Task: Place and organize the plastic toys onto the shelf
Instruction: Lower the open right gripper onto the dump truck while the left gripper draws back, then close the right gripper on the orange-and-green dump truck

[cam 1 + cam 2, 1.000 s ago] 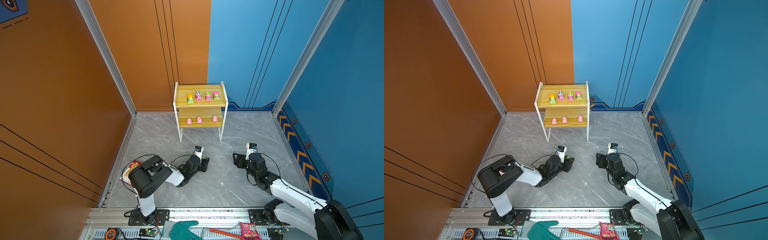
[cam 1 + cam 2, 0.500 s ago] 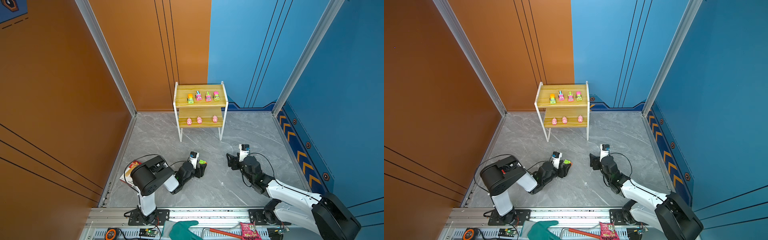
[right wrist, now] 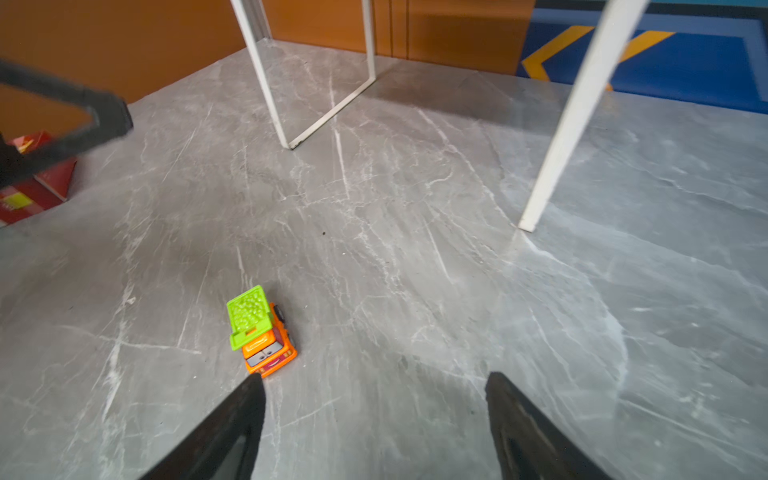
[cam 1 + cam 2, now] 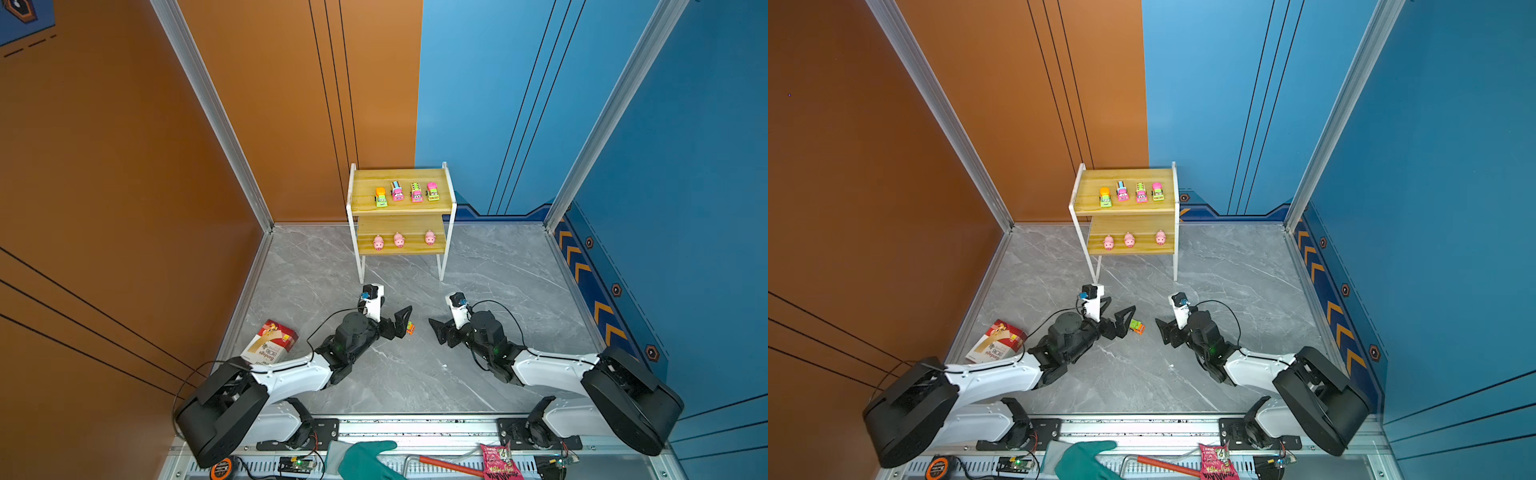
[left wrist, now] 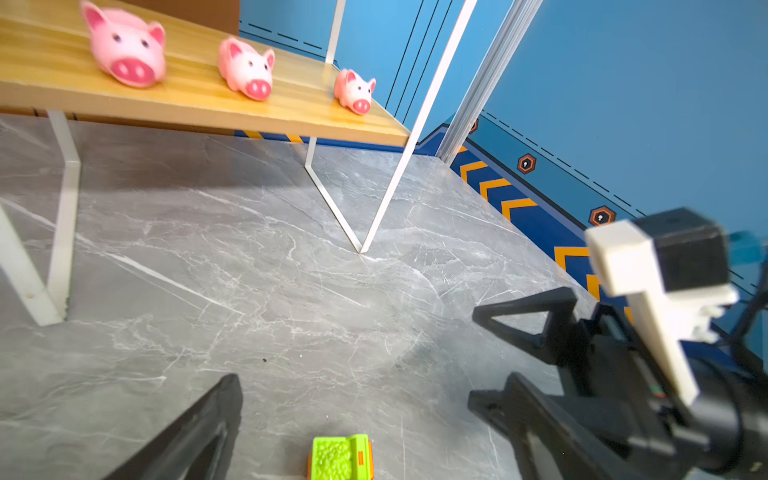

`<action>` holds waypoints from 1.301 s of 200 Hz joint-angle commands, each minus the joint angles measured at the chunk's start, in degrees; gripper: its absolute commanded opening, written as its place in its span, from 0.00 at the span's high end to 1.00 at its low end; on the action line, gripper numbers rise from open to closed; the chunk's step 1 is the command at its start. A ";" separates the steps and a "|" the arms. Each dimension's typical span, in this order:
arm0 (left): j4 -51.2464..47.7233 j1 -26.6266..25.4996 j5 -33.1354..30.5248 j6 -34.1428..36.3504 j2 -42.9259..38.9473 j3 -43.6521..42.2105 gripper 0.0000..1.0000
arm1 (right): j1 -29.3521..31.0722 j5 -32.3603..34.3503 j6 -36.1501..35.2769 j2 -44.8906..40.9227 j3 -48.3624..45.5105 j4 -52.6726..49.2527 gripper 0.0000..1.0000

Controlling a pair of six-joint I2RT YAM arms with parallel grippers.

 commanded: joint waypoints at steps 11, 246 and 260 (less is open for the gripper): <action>-26.05 2.90 -4.12 -1.46 -10.50 5.05 0.02 | 0.35 -11.50 -3.76 8.39 1.47 13.76 0.19; -80.92 21.25 15.41 11.49 -11.81 33.16 0.02 | 4.10 -16.56 -12.99 23.33 11.87 5.38 0.35; -80.90 21.63 15.41 11.64 -11.78 33.09 0.02 | 4.12 -16.26 -12.88 23.96 12.73 4.99 0.36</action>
